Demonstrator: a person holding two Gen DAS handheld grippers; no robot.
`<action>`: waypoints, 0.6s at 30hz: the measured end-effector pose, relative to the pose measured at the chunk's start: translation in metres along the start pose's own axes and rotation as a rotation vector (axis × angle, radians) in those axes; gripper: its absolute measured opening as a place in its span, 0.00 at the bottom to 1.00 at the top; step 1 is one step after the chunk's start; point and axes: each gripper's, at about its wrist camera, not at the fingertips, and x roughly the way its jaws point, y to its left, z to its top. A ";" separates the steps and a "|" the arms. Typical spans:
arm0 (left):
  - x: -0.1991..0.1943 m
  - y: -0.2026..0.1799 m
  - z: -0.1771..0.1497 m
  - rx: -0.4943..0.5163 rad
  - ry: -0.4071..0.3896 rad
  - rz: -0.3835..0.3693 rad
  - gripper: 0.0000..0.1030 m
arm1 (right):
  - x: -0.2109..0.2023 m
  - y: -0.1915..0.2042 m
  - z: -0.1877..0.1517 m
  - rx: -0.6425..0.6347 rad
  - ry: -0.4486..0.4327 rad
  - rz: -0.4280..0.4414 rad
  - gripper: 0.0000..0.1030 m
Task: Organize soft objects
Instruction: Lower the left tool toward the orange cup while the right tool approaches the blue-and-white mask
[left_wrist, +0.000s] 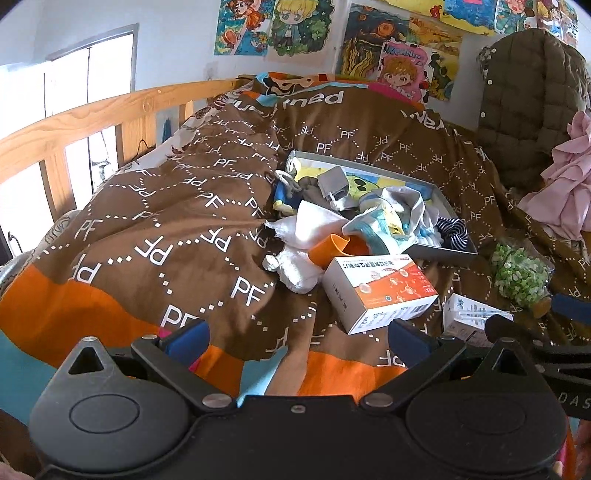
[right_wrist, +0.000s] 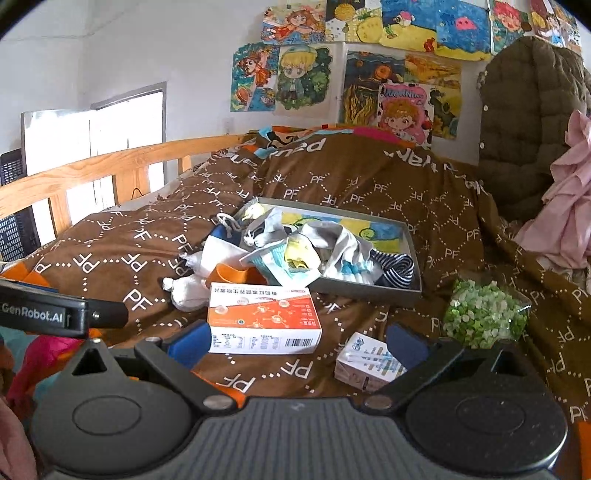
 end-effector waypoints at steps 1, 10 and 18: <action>0.001 0.000 0.001 0.003 0.002 -0.001 0.99 | 0.000 0.000 0.000 -0.002 -0.004 0.000 1.00; 0.013 -0.006 0.021 0.160 -0.001 -0.023 0.99 | 0.007 0.001 0.003 -0.004 -0.019 -0.001 1.00; 0.047 0.005 0.045 0.320 -0.027 -0.104 0.99 | 0.020 -0.006 0.006 0.023 -0.021 -0.020 1.00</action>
